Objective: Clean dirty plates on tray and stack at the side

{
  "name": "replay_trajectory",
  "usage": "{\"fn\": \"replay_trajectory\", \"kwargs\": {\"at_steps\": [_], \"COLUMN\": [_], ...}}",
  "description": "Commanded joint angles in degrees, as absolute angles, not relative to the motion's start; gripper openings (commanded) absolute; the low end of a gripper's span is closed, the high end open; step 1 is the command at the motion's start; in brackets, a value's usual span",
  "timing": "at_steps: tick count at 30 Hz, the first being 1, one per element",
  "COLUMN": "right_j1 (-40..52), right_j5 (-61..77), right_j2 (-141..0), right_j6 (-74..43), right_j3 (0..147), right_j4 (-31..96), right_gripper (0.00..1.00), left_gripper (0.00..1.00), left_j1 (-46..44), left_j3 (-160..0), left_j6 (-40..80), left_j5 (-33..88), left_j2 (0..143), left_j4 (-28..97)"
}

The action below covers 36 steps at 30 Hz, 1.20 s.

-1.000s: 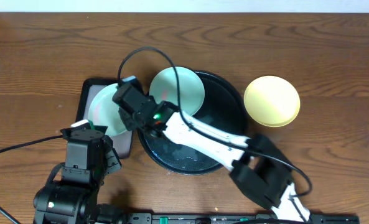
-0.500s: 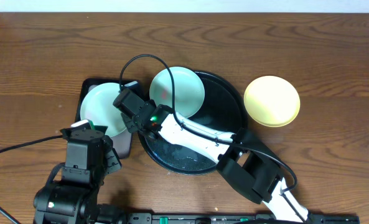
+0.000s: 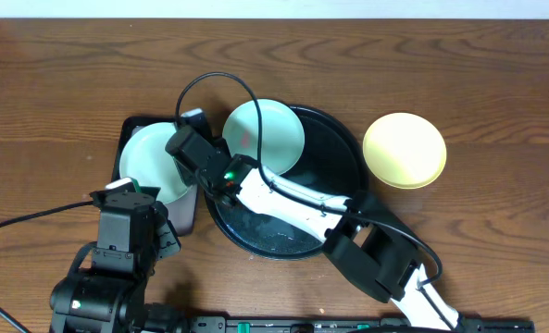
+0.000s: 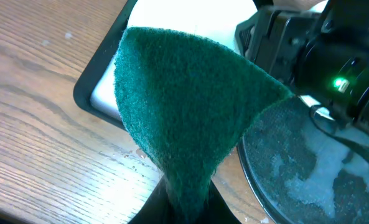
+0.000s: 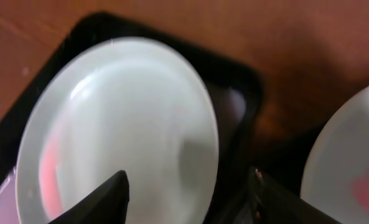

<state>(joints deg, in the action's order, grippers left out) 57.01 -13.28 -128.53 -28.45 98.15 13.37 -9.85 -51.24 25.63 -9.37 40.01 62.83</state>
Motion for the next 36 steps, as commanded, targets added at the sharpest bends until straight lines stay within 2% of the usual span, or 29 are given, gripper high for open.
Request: {"fn": "replay_trajectory", "kwargs": {"at_steps": [1, 18, 19, 20, 21, 22, 25, 36], "right_j1": [56.2, 55.9, 55.8, 55.8, 55.8, 55.8, 55.8, 55.8], "right_j5": [-16.6, -13.1, -13.1, -13.1, -13.1, -13.1, -13.1, -13.7], "right_j2": [-127.6, -134.6, -134.6, -134.6, -134.6, -134.6, -134.4, -123.1], "right_j6": [-28.7, -28.6, -28.6, -28.3, -27.7, -27.1, -25.5, -18.1], "right_j3": [98.1, 98.1, 98.1, 98.1, 98.1, 98.1, 98.2, 98.2], "right_j4": [11.3, 6.4, 6.4, 6.3, 6.0, 5.9, 5.3, 7.9], "right_gripper": [0.58, 0.51, 0.49, 0.42, 0.27, 0.19, 0.01, 0.01], "left_gripper": [0.08, 0.08, 0.08, 0.08, 0.08, 0.08, 0.08, 0.08], "left_j1": [-9.7, -9.7, -9.7, -9.7, -9.7, -9.7, -9.7, -9.7], "left_j3": [-50.9, -50.8, -50.9, -50.9, -50.8, -50.8, -50.9, -50.8], "left_j6": [25.3, 25.3, 25.4, 25.3, 25.3, 25.3, 25.3, 25.3], "left_j5": [-9.7, -9.7, -9.7, -9.7, -9.7, -9.7, -9.7, -9.7], "left_j2": [40.0, 40.0, 40.0, 40.0, 40.0, 40.0, 40.0, 40.0], "left_j4": [62.7, 62.7, 62.7, 62.7, 62.7, 62.7, 62.7, 62.7]}}
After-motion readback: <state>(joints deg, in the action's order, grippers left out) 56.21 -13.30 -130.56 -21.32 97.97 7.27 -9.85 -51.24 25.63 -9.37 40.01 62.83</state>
